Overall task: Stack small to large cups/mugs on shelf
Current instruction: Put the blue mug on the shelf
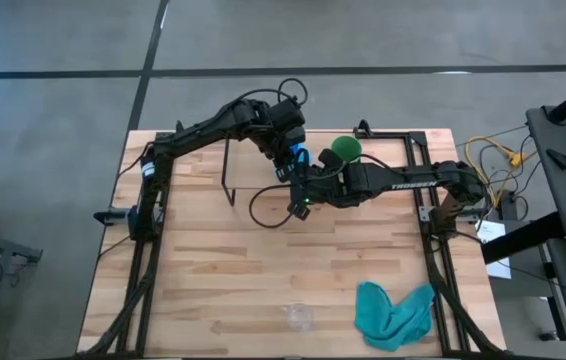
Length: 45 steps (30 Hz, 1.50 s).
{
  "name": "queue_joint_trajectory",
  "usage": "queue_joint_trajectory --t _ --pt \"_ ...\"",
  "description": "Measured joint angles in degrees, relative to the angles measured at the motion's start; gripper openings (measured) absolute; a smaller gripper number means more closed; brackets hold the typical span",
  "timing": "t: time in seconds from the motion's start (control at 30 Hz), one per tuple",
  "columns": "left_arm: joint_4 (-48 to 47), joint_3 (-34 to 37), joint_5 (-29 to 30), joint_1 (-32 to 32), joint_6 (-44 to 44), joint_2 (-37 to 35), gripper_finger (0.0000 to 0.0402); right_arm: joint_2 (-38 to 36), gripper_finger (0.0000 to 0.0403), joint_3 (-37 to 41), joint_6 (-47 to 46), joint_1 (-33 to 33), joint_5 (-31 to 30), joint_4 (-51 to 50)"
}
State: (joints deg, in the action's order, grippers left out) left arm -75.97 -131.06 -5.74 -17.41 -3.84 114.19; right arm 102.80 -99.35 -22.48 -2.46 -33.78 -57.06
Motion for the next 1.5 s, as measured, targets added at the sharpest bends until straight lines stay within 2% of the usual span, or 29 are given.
queue_joint_trajectory --t 0.17,0.3,1.03,1.33,1.5 --pt "-0.03 0.06 0.00 0.00 0.68 0.00 0.0000 0.00 0.0089 0.00 0.81 0.00 1.17 0.00" --pt "0.31 0.06 -0.02 0.02 4.74 0.00 0.0000 0.07 0.0089 0.00 3.10 0.00 1.43 0.25" --pt "-0.17 0.06 -1.66 0.00 5.62 -0.13 0.0002 0.11 0.0089 -2.29 3.65 -0.31 2.27 -0.87" --pt "-0.06 0.10 -0.88 0.00 5.68 -0.11 0.0063 0.09 0.0089 -2.21 3.57 -0.12 2.27 -1.14" --pt "0.14 0.11 -0.61 -0.04 5.73 -0.07 0.0070 0.09 0.0089 -2.21 3.43 0.00 2.25 -1.24"
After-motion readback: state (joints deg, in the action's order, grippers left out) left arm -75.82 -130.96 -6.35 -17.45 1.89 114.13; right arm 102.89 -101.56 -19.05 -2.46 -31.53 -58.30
